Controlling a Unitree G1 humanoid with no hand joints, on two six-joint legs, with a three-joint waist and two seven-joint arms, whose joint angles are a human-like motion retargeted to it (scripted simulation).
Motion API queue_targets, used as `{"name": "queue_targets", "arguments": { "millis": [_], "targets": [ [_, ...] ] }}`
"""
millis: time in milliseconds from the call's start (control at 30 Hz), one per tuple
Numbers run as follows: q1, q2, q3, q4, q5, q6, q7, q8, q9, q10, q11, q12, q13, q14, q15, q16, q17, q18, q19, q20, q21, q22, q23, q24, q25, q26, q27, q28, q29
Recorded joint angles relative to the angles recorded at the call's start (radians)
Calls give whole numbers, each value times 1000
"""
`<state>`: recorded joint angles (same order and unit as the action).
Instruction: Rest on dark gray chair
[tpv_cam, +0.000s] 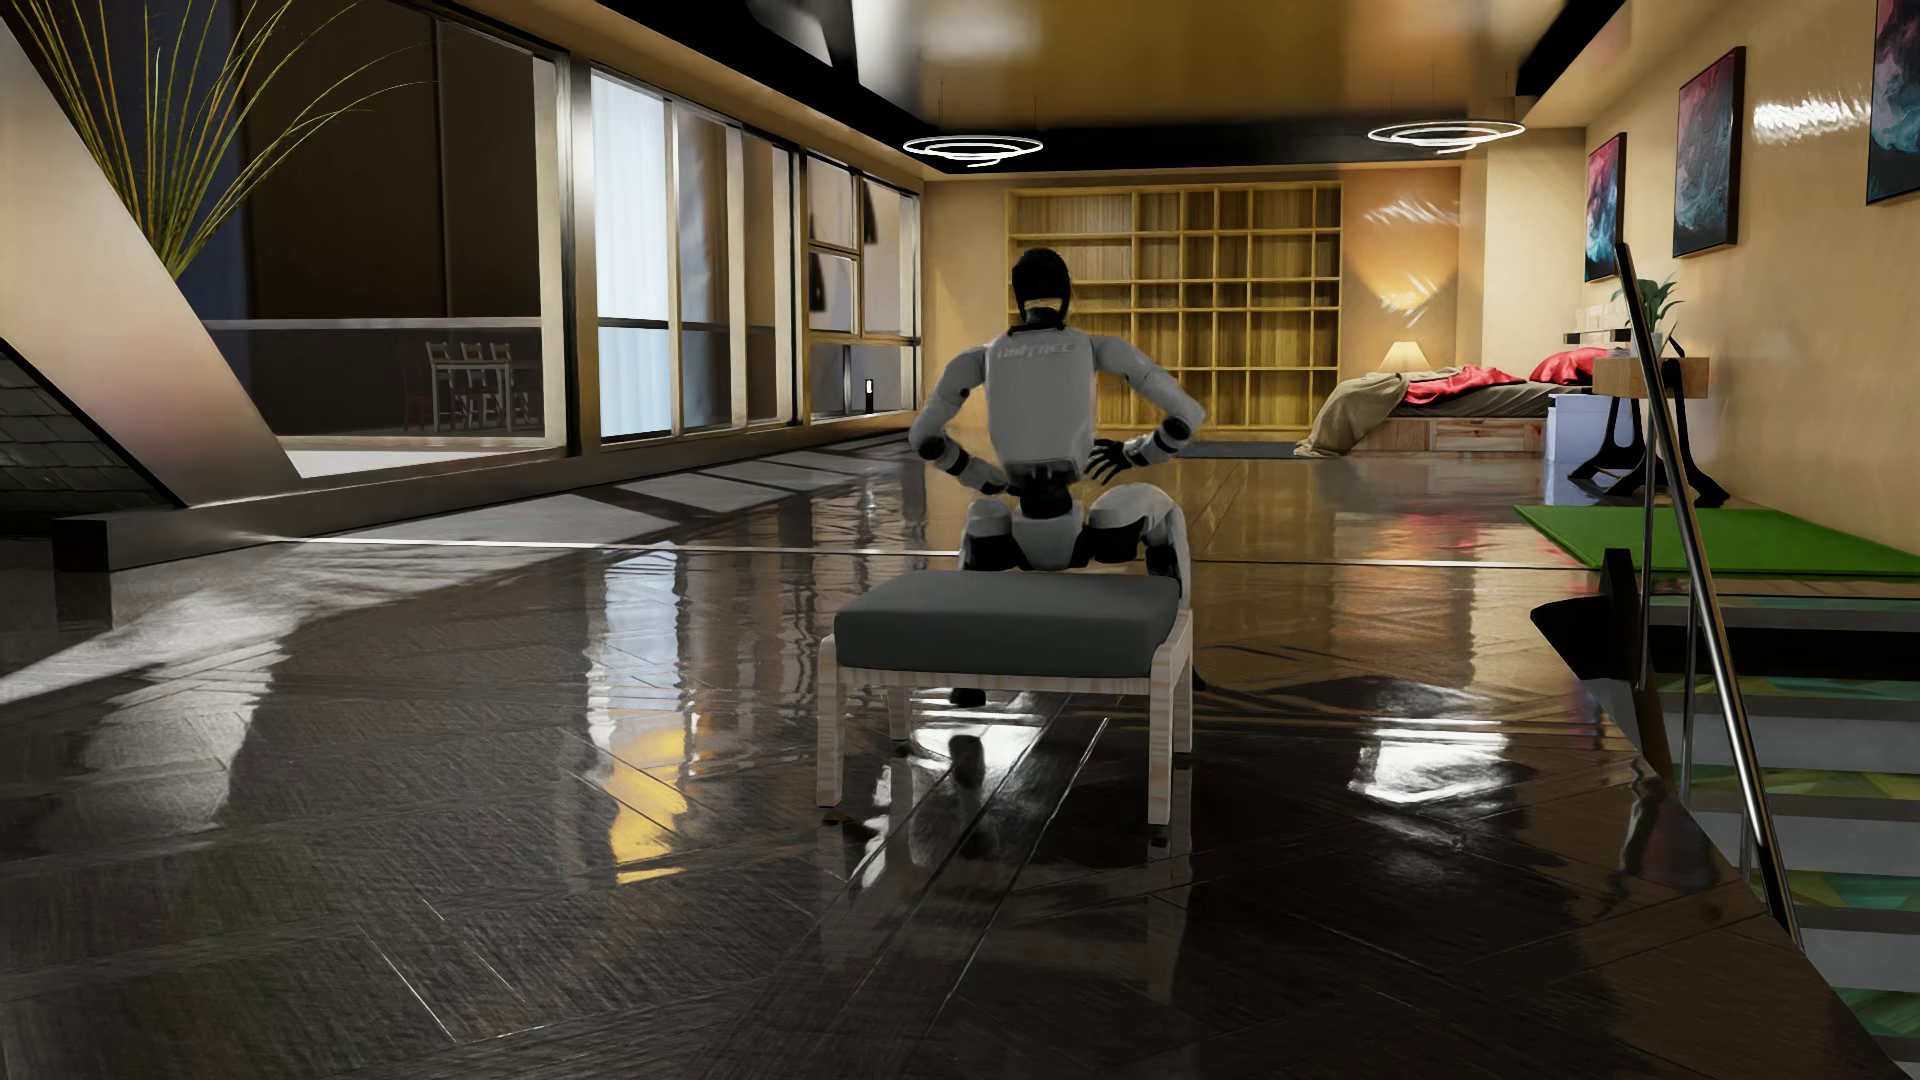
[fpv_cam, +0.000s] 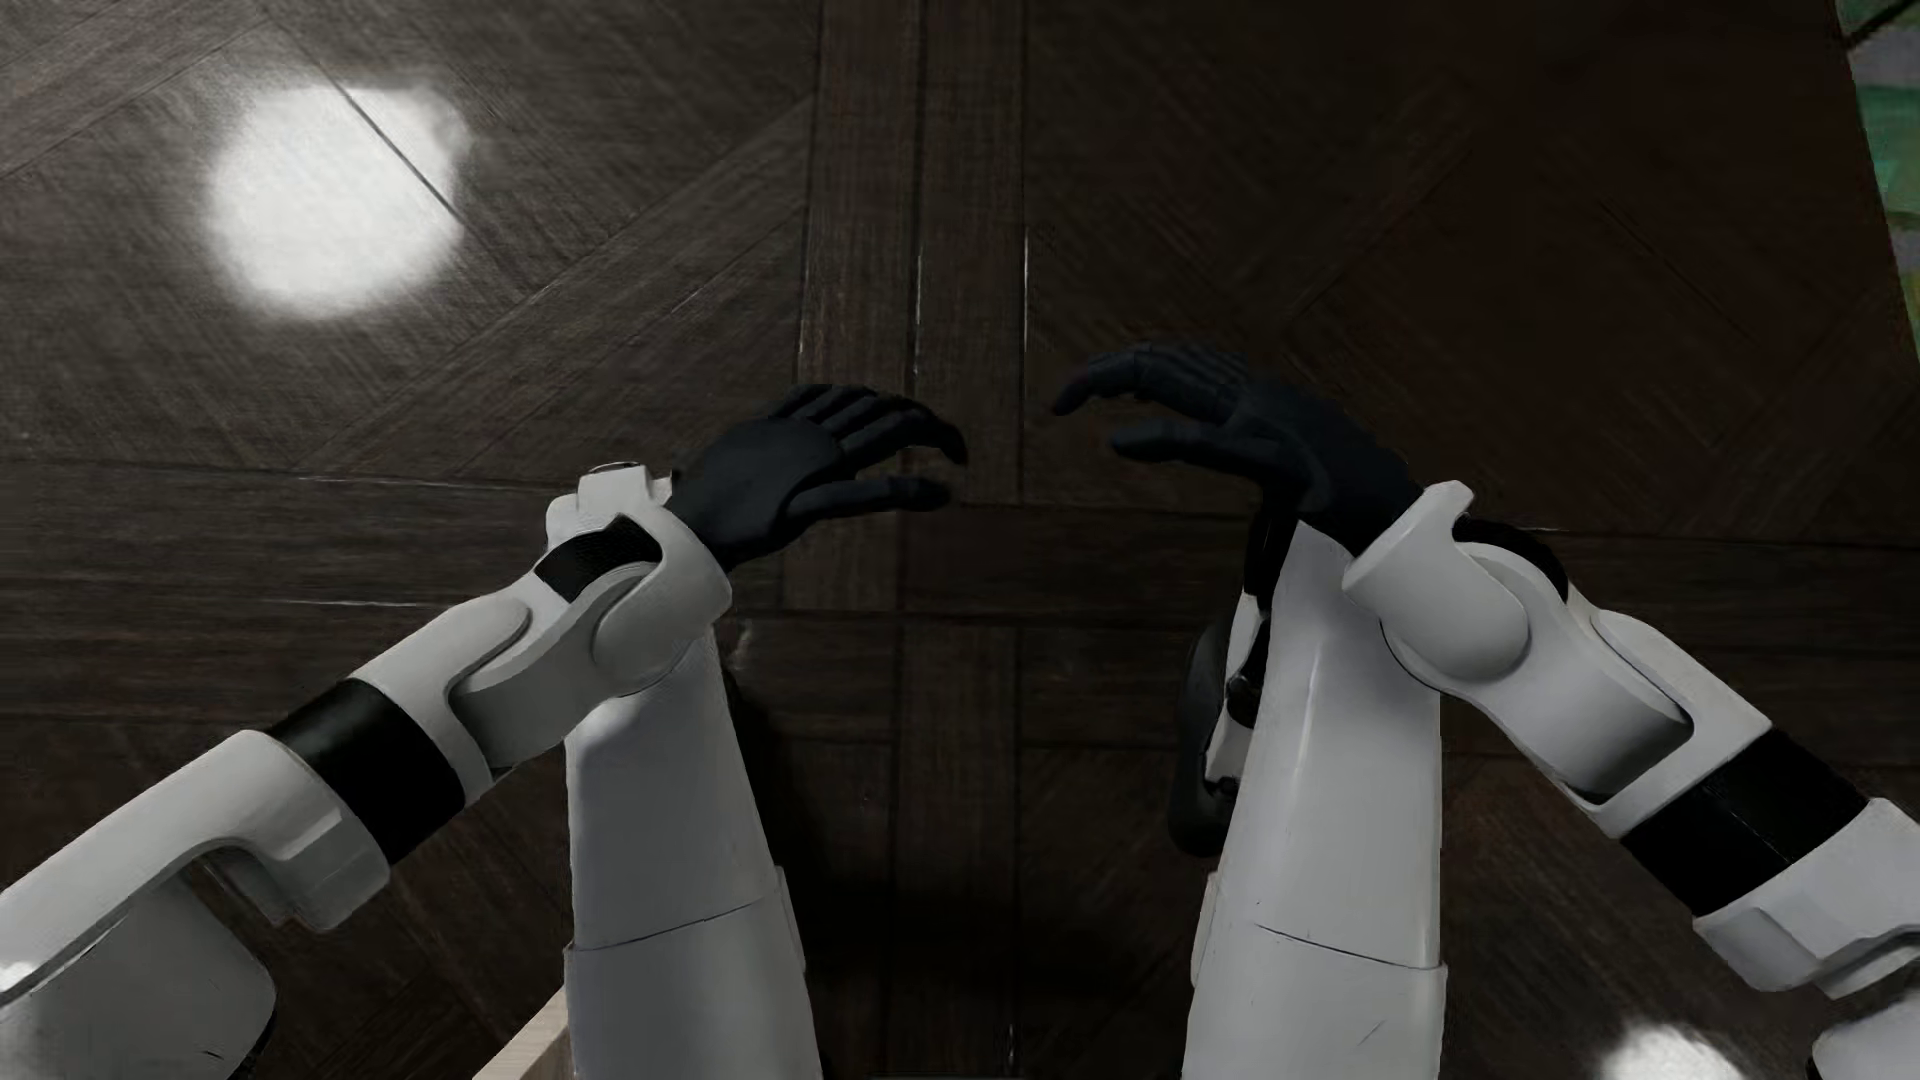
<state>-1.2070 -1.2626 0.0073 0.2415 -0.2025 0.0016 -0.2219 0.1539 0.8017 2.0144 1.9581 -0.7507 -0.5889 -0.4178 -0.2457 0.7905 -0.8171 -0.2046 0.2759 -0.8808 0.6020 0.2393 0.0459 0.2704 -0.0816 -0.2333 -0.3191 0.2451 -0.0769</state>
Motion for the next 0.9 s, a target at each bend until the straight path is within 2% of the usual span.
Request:
{"name": "queue_targets", "arguments": {
  "millis": [67, 100, 167, 200, 267, 300, 333, 367, 400, 433, 467, 500, 533, 567, 600, 733, 900],
  "targets": [
    [46, 54, 5, -11, -1, 10, 0, -4, -25, -7, -10, 114, 105, 22, 20, -118, 79, 12, -5, 130, -95, 105, 68, 1, -22, 25, 19, -2, 14],
    [72, 79, 7, -15, 2, 10, 5, -6, -40, -14, -18, 167, 155, 29, 29, -176, 127, 19, -12, 193, -135, 157, 111, -16, -25, 36, 21, 22, -11],
    [115, 116, 6, -28, 4, 12, 11, -8, -67, -24, -27, 262, 238, 42, 38, -290, 221, 29, -25, 307, -215, 245, 206, -79, -4, 70, 38, 120, -82],
    [136, 131, 6, -34, 6, 8, 16, -7, -80, -28, -26, 303, 276, 43, 40, -334, 265, 36, -34, 351, -247, 281, 248, -126, 18, 101, 61, 140, -123],
    [179, 159, 3, -40, 13, -2, 26, -9, -112, -30, -20, 368, 331, 36, 33, -385, 345, 50, -57, 414, -287, 373, 366, -244, 109, 126, 97, 108, -166],
    [192, 171, 3, -43, 16, -5, 26, -10, -131, -28, -15, 399, 354, 40, 25, -390, 375, 49, -67, 436, -305, 437, 439, -256, 136, 126, 93, 92, -187],
    [204, 175, 2, -50, 19, -8, 26, -7, -149, -27, -9, 422, 368, 39, 26, -387, 395, 55, -71, 450, -318, 508, 518, -250, 142, 154, 114, 53, -175],
    [217, 181, 0, -56, 23, -13, 28, -6, -165, -27, -5, 440, 376, 39, 23, -377, 408, 59, -80, 458, -323, 591, 609, -257, 149, 181, 149, -42, -131],
    [226, 185, -1, -61, 28, -15, 28, -5, -180, -27, -1, 459, 379, 37, 20, -365, 409, 63, -88, 465, -323, 676, 708, -246, 143, 202, 188, -155, -29],
    [233, 187, -2, -66, 34, -17, 32, -8, -193, -27, 1, 485, 381, 37, 18, -355, 409, 70, -98, 464, -313, 745, 802, -202, 97, 211, 209, -234, 50],
    [240, 188, -5, -72, 38, -18, 31, -8, -203, -28, 3, 520, 386, 38, 18, -352, 410, 74, -104, 470, -297, 793, 877, -151, 30, 217, 225, -315, 151],
    [243, 188, -7, -76, 42, -16, 30, -8, -212, -29, 3, 560, 398, 38, 20, -357, 413, 75, -107, 485, -285, 831, 935, -94, -35, 197, 212, -351, 207],
    [247, 187, -7, -79, 46, -14, 31, -8, -218, -30, 3, 600, 416, 39, 22, -364, 419, 78, -110, 505, -275, 855, 981, -50, -93, 187, 196, -375, 247],
    [249, 190, -8, -85, 45, -12, 31, -8, -220, -31, 1, 637, 441, 42, 24, -373, 430, 82, -111, 522, -271, 872, 1010, -31, -142, 178, 180, -385, 269],
    [252, 194, -8, -88, 45, -12, 31, -9, -220, -33, -1, 671, 473, 45, 26, -382, 442, 84, -111, 540, -280, 880, 1026, -34, -158, 187, 183, -394, 284],
    [266, 211, -9, -83, 46, -15, 32, -11, -221, -38, -9, 768, 560, 52, 34, -417, 484, 85, -109, 589, -322, 865, 1041, -87, -128, 209, 209, -388, 285],
    [285, 234, -9, -85, 44, -17, 33, -11, -229, -38, -11, 790, 591, 51, 35, -444, 506, 88, -108, 555, -318, 770, 970, -59, -114, 180, 196, -413, 281]
  ]
}}
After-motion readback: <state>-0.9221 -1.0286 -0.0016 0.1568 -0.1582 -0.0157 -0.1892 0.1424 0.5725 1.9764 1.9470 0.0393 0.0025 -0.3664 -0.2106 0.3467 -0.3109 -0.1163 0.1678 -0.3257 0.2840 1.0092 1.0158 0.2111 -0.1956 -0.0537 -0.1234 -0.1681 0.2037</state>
